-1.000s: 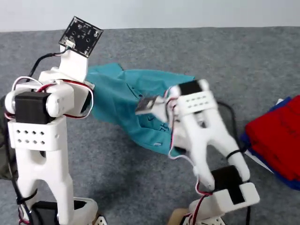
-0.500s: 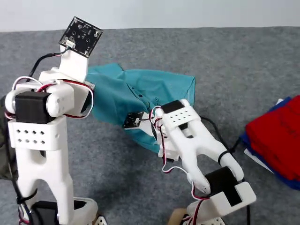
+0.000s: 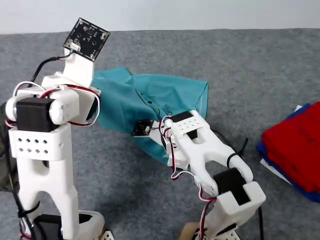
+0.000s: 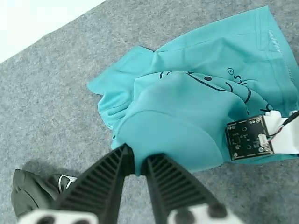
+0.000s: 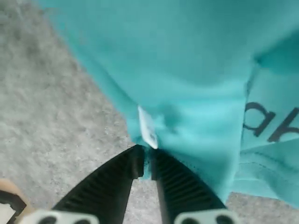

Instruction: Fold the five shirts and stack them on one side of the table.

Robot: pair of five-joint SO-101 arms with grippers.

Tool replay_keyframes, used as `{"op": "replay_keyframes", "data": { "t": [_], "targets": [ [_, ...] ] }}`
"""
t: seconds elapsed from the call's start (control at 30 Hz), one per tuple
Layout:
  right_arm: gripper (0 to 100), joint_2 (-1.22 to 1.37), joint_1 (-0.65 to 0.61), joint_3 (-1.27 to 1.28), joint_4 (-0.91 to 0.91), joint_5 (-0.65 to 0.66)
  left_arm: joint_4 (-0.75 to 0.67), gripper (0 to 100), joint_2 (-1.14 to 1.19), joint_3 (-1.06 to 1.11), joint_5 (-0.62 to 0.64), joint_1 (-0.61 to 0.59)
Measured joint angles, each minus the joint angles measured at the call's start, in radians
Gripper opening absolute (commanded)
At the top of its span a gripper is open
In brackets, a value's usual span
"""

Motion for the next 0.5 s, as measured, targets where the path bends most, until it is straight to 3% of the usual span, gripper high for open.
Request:
{"op": "replay_keyframes", "data": {
  "t": [0.17, 0.5],
  "targets": [
    [0.9, 0.002, 0.032, -0.003, 0.014, 0.0, 0.0, 0, 0.0, 0.0, 0.0, 0.0],
    [0.9, -0.078, 0.107, -0.109, 0.245, 0.061, 0.0, 0, 0.0, 0.0, 0.0, 0.0]
  ]
}}
